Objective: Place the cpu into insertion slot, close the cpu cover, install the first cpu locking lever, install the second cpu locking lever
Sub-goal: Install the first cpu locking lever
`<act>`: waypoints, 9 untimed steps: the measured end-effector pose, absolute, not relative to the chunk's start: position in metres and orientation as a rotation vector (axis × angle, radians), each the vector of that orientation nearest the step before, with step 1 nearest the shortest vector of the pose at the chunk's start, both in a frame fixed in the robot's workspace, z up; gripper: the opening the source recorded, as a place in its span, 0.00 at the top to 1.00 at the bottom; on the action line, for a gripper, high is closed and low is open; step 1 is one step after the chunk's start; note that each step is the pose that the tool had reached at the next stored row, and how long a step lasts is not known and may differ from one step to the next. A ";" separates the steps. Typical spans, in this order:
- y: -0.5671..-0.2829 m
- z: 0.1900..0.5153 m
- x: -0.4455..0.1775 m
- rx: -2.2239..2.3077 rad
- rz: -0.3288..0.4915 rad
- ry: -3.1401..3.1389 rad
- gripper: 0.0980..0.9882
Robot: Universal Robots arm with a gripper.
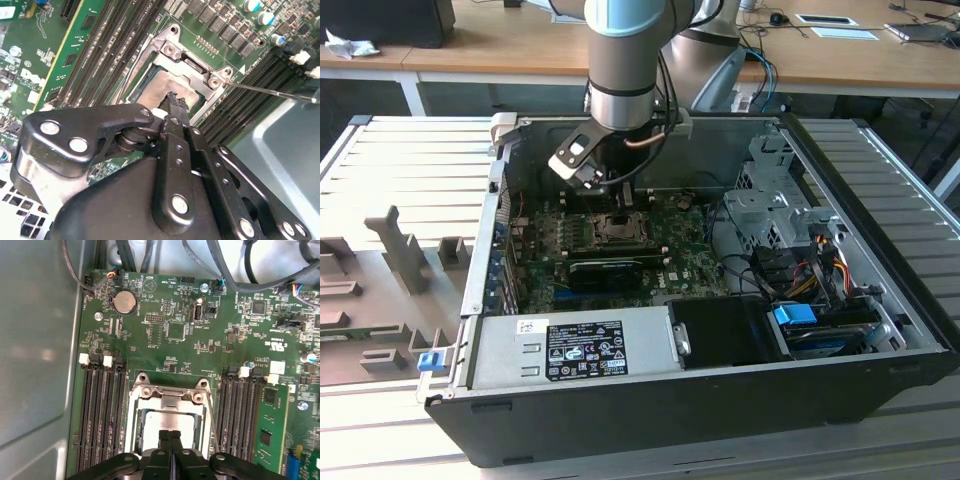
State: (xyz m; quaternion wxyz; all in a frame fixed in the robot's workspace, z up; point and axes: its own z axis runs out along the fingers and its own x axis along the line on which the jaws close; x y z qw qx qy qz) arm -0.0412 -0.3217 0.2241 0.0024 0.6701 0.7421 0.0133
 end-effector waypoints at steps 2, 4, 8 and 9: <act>-0.322 0.232 -0.041 2.102 0.042 2.328 0.99; -0.322 0.236 -0.041 2.102 0.042 2.328 0.99; -0.322 0.244 -0.041 2.103 0.046 2.330 0.99; -0.322 0.245 -0.041 2.105 0.050 2.331 0.99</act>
